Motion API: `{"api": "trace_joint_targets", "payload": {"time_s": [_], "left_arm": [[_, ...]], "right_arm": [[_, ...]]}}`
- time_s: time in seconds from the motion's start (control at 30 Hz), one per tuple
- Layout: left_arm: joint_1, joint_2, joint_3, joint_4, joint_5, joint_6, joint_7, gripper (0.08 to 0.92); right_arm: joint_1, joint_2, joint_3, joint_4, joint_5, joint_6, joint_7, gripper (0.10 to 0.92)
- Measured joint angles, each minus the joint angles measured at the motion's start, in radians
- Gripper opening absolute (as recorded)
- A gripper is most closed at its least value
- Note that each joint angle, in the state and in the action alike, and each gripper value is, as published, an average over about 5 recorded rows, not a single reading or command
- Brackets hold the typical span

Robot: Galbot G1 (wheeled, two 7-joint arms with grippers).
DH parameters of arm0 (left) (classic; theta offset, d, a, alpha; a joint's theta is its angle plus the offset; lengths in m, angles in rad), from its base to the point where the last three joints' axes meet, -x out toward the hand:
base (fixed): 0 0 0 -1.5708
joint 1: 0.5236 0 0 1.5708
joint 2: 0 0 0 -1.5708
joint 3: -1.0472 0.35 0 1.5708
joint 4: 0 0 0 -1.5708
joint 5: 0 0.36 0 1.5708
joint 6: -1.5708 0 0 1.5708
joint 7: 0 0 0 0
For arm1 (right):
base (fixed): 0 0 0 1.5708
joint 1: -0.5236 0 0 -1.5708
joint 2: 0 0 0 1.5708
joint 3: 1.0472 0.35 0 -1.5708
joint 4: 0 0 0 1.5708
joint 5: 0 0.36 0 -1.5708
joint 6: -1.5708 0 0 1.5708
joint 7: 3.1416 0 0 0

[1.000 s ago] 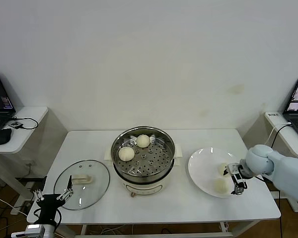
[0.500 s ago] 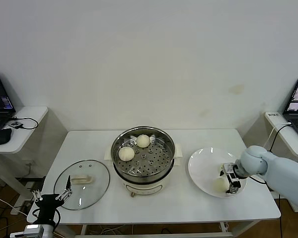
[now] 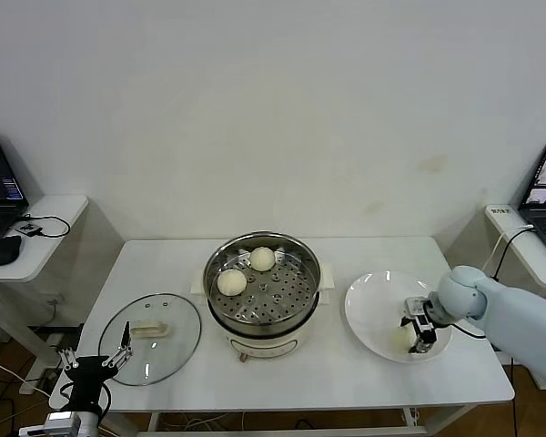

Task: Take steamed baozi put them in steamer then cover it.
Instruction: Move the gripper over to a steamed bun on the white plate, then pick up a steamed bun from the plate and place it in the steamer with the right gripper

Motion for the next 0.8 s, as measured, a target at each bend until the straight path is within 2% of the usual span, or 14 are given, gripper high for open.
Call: {"api": "trace_joint_targets", "payload": {"time_s": [0.27,0.5,0.8], "left_arm": [[-0.003,0.002,0.005,-0.001,-0.001,0.000,0.000,0.823],[-0.006,0.009,0.012,-0.006,-0.004,-0.001,0.000,0.823],[-0.007,0.017,0.016,-0.014,-0.005,-0.001,-0.001,0.823]], "right_arm": [[0.071,-0.031,0.004,0.032,0.042,-0.013,-0.027,0.636],[0.252,-0.040,-0.075,0.073,0.116,-0.023,-0.043,0.636],[0.567,0.042,-0.234,0.086,0.239,-0.041,-0.035,0.636]]}}
